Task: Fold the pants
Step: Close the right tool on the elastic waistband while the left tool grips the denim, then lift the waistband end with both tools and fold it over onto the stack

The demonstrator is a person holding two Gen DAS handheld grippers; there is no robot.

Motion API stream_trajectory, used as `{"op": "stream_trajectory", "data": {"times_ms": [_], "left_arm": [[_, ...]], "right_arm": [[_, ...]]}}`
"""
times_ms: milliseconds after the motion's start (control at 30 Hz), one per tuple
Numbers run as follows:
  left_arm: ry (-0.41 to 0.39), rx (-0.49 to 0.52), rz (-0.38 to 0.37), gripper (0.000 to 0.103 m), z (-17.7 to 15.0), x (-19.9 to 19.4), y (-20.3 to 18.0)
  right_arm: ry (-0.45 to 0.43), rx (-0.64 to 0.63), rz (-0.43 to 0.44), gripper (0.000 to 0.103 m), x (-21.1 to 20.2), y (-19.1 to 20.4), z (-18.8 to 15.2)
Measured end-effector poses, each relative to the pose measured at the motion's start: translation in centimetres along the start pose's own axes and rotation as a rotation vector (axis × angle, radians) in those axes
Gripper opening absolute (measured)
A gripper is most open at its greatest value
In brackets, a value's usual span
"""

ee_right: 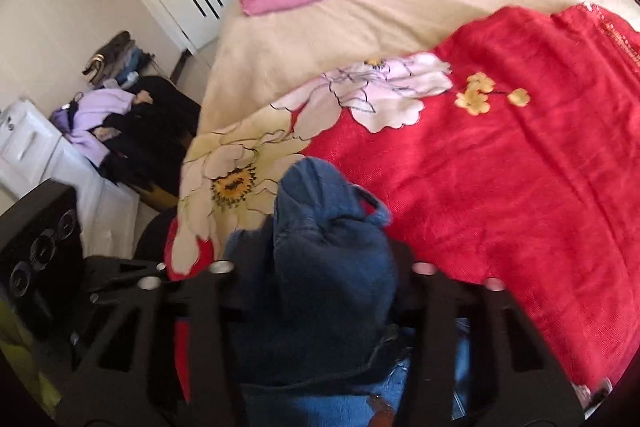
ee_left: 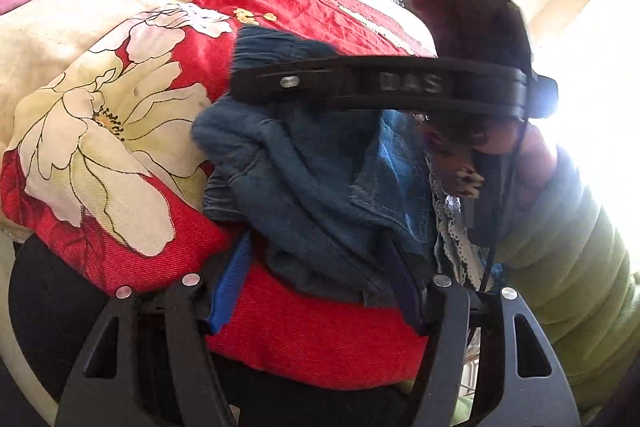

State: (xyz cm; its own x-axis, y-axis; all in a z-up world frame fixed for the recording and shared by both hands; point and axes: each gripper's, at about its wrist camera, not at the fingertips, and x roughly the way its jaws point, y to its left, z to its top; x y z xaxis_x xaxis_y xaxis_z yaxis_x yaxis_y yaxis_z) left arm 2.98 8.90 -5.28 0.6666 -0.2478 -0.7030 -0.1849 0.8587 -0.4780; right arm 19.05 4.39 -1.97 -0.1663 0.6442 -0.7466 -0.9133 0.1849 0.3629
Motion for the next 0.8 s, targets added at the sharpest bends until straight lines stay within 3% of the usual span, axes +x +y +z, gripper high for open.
{"op": "stream_trajectory", "data": {"times_ms": [67,200,300,400,500,533,567,733,800], "left_arm": [[-0.012,-0.002,-0.014,0.066,0.0,-0.6,-0.2],[-0.031,0.009,-0.032,0.083,0.3,-1.0,-0.8],[-0.034,0.018,-0.057,0.083,0.8,-0.6,-1.6],[-0.012,0.009,-0.133,0.092,1.7,0.4,-2.4],[0.03,-0.043,-0.273,0.089,2.5,1.8,-3.3],[0.03,-0.054,-0.289,0.085,2.6,2.0,-3.6],[0.023,-0.048,-0.311,0.073,2.8,2.0,-4.3],[-0.023,0.106,-0.345,0.071,2.7,1.5,-9.7],[-0.024,0.207,-0.322,0.071,1.8,1.5,-11.9]], "right_arm": [[-0.065,0.013,0.037,0.027,-2.3,-0.1,-0.5],[-0.176,-0.01,0.061,0.027,-6.9,0.4,-1.5],[-0.226,-0.017,0.067,0.027,-9.6,0.4,-2.1],[-0.26,-0.03,0.06,0.027,-11.6,0.0,-2.8],[-0.296,-0.021,0.056,0.028,-13.0,-0.5,-3.2],[-0.31,-0.017,0.059,0.029,-13.6,-0.7,-3.5],[-0.322,-0.017,0.061,0.032,-14.1,-0.9,-3.8],[-0.427,0.012,0.027,0.062,-18.0,-1.7,-6.5],[-0.479,0.095,-0.082,0.066,-20.3,-3.1,-9.0]]}}
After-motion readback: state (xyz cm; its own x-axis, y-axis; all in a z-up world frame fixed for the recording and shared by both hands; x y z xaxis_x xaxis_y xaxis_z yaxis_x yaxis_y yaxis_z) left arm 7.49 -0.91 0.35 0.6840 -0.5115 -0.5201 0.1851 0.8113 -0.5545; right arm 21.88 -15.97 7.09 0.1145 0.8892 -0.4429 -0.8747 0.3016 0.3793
